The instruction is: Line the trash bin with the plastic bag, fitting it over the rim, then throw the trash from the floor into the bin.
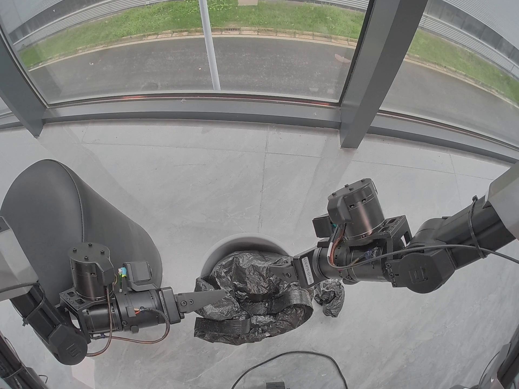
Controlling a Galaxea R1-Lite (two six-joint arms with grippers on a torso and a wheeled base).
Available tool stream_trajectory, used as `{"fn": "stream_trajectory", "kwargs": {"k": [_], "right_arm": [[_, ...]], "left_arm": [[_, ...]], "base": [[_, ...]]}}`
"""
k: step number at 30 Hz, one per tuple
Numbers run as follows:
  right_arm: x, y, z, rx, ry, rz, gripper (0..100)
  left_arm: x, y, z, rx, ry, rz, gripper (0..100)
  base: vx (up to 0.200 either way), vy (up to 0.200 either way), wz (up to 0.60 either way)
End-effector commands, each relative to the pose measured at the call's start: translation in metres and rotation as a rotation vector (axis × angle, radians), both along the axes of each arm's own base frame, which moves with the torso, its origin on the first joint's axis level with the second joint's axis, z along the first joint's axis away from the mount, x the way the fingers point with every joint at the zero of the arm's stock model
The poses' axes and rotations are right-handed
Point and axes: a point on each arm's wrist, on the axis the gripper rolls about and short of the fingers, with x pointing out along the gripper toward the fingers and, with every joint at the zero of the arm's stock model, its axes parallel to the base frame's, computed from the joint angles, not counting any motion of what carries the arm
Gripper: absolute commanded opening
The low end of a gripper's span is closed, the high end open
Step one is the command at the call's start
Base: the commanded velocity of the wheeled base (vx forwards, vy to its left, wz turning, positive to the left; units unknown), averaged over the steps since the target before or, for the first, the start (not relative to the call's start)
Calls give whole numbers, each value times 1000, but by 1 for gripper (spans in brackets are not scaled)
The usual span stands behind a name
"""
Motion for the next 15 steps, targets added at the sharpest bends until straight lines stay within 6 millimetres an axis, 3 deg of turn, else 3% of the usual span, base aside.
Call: {"fn": "stream_trajectory", "kwargs": {"k": [1, 15], "right_arm": [[5, 7, -2, 2, -5, 7, 100], [9, 10, 5, 12, -27, -10, 100]], "left_arm": [[-8, 3, -4, 2, -2, 7, 100], [-6, 9, 1, -16, -89, 28, 100]], "base": [[0, 0, 0], [0, 0, 0]]}}
